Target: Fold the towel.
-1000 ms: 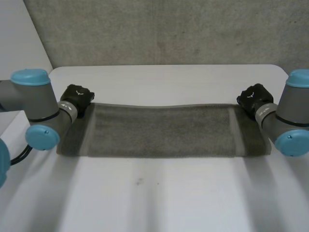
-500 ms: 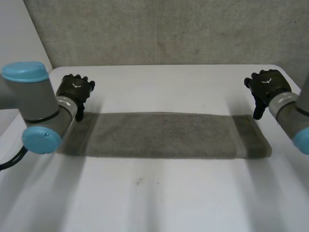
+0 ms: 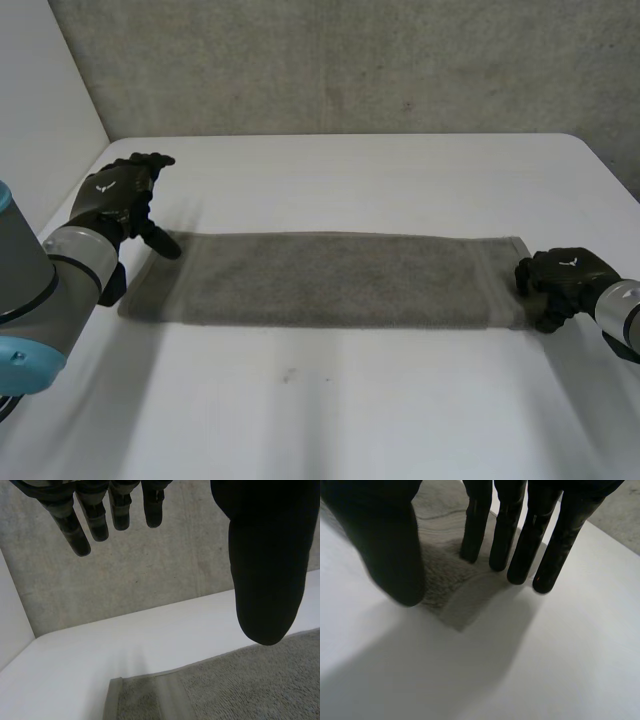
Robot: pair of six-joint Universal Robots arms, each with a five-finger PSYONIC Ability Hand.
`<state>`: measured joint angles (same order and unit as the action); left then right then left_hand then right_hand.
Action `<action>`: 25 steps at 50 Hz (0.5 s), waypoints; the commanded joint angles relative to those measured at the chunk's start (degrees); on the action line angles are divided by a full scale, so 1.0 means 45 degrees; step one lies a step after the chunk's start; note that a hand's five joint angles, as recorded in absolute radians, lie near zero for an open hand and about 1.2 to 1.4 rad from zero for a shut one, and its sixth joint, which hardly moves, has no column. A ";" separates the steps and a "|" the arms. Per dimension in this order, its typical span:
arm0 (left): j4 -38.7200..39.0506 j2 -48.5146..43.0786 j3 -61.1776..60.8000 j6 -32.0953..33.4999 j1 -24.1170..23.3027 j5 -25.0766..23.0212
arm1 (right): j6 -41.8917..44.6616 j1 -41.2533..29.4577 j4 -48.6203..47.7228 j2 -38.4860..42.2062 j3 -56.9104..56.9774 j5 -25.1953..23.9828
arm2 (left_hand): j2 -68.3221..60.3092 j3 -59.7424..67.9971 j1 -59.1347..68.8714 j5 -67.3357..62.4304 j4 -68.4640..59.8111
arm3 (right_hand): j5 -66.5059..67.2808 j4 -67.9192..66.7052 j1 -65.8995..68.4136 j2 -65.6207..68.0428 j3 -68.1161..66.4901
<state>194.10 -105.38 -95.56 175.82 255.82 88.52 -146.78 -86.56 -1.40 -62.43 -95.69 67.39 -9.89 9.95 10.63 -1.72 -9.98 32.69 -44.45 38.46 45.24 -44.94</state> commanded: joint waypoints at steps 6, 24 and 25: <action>0.0070 -0.0038 -0.0268 0.0108 -0.0130 0.0017 | 0.1036 0.0504 -0.1076 0.0710 0.0660 0.2153 | -0.0147 0.0133 -0.0018 0.0259 -0.0126 | 0.8290 -0.7899 0.9231 0.7724 -0.7792; 0.0070 0.0469 -0.0502 0.0108 -0.0150 0.0056 | 0.3032 -0.2613 -0.4002 -0.1282 0.1421 0.3327 | -0.0110 0.0096 -0.0056 0.0296 -0.0089 | 0.8290 -0.7899 0.9231 0.7724 -0.7792; 0.0051 0.0469 -0.0521 0.0108 -0.0150 0.0056 | 0.2680 -0.3433 -0.4431 -0.1282 0.1402 0.3093 | -0.0110 0.0096 -0.0056 0.0296 -0.0089 | 0.8290 -0.7899 0.9231 0.7724 -0.7792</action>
<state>194.41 -103.45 -97.62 176.31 255.14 88.68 -126.22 -85.93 -13.85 -67.54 -90.63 86.15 -9.88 9.95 10.63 -1.72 -9.98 55.78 -68.32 54.48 67.29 -68.01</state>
